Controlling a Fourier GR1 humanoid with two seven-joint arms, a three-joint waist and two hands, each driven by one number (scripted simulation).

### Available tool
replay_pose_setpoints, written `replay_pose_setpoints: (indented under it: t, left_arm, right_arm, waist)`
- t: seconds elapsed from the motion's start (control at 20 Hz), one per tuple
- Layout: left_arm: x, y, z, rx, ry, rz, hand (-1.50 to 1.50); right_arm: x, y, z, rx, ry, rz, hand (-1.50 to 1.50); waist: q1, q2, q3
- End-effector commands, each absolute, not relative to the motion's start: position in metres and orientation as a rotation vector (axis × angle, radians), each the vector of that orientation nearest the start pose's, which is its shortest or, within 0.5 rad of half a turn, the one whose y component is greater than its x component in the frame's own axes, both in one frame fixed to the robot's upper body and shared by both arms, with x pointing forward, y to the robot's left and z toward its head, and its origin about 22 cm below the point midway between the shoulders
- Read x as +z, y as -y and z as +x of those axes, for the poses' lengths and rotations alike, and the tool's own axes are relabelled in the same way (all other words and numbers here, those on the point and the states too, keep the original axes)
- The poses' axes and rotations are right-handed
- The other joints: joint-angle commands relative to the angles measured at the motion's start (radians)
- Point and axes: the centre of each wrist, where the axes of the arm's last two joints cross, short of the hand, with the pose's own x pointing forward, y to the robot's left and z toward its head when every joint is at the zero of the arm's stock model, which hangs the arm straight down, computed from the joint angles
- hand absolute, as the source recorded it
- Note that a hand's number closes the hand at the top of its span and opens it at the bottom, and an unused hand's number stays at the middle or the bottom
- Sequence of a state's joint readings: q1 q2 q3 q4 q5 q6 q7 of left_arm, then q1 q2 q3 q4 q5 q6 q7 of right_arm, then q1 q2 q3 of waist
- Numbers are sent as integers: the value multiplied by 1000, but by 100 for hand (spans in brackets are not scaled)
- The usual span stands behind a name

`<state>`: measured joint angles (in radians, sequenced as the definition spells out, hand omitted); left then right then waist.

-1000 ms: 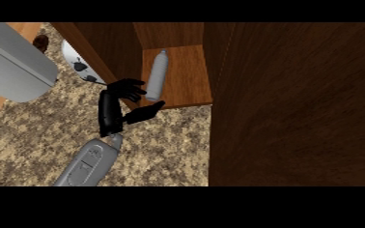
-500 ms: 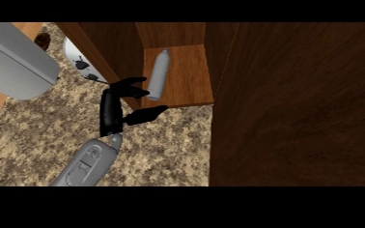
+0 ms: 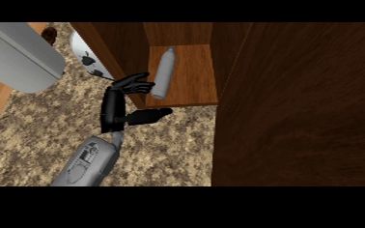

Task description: Pick up the bottled water, place it into the cabinet and close the cabinet

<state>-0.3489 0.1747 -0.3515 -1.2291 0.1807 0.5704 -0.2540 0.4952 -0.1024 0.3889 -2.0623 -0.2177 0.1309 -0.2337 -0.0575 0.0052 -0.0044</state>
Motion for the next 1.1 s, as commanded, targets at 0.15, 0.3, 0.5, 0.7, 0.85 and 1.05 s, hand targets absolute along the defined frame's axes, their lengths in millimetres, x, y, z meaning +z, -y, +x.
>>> replay_pose_setpoints:
  t: [0.15, 0.3, 0.5, 0.7, 0.85, 1.05]
  left_arm:
    - [37, -148, 355, 45, 1931, 14, -150]
    - [44, -155, 357, 53, 1959, -44, -150]
    - [23, -168, 338, 61, 1944, -122, -150]
    - [51, -154, 329, 55, 1941, -193, -150]
    - [45, -170, 302, 79, 1926, -233, -150]
    - [56, -174, 270, 93, 1910, -283, -150]
  right_arm:
    - [36, 194, 104, -22, 1789, 449, -150]
    - [39, 202, 119, -18, 1773, 428, -150]
    - [47, 191, 105, -2, 1780, 408, -150]
    - [39, 192, 101, -40, 1769, 407, -150]
    - [49, 200, 109, -37, 1782, 411, -150]
    - [38, 193, 90, -12, 1772, 414, -150]
  waist:
    - [10, 0, 3]
    - [34, 0, 4]
    - [45, -5, 4]
    - [51, -9, 5]
    - [59, -9, 5]
    - [60, -11, 5]
